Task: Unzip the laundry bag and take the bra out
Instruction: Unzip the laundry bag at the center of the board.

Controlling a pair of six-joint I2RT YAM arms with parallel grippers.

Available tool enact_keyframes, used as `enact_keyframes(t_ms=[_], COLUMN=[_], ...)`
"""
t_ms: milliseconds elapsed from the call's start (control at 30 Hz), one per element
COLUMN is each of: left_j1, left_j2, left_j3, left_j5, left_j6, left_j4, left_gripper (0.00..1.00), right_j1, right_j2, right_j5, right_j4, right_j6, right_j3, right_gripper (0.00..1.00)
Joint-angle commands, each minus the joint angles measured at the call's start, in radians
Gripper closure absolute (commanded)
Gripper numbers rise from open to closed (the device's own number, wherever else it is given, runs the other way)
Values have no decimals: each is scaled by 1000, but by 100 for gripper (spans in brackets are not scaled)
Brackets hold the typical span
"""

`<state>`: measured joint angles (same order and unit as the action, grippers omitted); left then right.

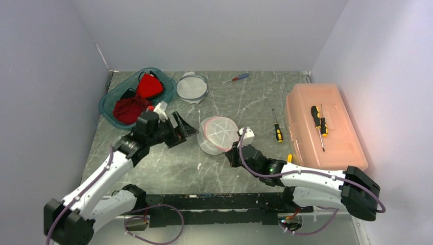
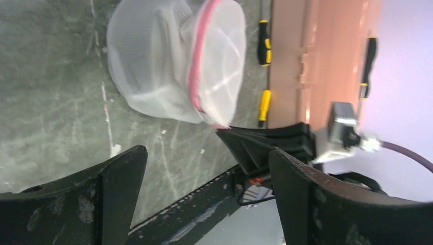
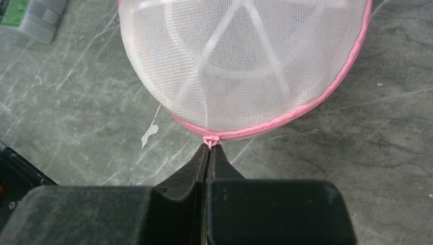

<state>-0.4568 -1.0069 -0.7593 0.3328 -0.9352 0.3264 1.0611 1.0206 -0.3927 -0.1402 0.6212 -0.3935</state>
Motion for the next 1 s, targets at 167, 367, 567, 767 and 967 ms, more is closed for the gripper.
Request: enact_keyframes(t_ms=[167,367,567,767,967], left_j1=[-243,-273,-275,-275,-282], left_j2=[67,-77,-142,-196,-265], left_j3=[96,43,36,25,10], left_j5=[-242,-227,-237,-230,-203], left_j6=[-273,-264,-268,-268,-274], left_j4=[-111,-198,-233,-292,-354], left_gripper=[10,15,20,30,44], right_j1=[9,22,27,27,27], right_j2=[88,100,58,18,1], right_j5=[63,124,136,143,134], right_j4=[-69,-93,-112,-128,-124], right_j6=[-30,-76,-93,-101,-99], right_j3=[-102,-119,-98,-76,-63], right_gripper=[100,100,100,100,100])
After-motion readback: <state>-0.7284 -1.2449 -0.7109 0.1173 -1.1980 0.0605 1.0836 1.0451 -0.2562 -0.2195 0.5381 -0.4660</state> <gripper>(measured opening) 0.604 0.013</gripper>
